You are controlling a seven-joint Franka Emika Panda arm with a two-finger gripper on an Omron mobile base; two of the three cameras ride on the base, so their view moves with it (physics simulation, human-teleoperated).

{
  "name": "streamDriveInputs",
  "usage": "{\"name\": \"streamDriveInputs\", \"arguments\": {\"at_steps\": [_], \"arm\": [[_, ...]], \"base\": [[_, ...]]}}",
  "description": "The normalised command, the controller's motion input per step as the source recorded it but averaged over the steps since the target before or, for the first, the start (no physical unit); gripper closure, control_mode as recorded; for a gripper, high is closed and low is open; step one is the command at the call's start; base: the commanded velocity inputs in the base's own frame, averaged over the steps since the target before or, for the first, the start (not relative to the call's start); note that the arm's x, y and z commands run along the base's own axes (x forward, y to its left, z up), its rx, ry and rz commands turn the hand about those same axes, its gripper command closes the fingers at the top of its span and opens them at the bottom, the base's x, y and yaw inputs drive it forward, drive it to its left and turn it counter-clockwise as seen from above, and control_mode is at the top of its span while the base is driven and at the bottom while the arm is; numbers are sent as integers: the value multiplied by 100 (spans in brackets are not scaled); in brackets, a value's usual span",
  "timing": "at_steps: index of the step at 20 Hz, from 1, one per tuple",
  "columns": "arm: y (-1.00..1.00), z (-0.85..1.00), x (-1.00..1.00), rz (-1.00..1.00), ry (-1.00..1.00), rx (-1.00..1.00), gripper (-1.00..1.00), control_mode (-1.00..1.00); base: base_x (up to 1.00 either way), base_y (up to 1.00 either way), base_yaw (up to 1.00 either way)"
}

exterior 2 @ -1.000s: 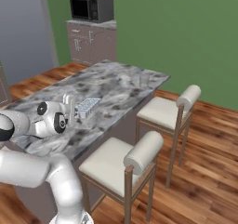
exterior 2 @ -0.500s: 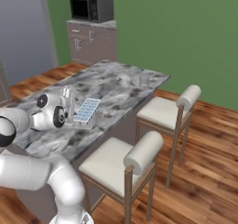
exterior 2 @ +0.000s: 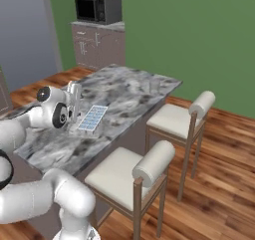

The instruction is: Open the freezer door, pick up the ice cube tray from the freezer, and place it on the dining counter.

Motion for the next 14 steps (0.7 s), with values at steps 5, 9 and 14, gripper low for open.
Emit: {"name": "streamDriveInputs", "arguments": {"at_steps": [5,9,14], "arm": [[-47,85,-87,-1,15,8,-100,-100],[-67,67,-100,-3,14,14,-100,-100],[-63,62,-100,-5,13,14,-100,-100]], "base": [[0,0,0],[0,0,0],[0,0,0]]}}
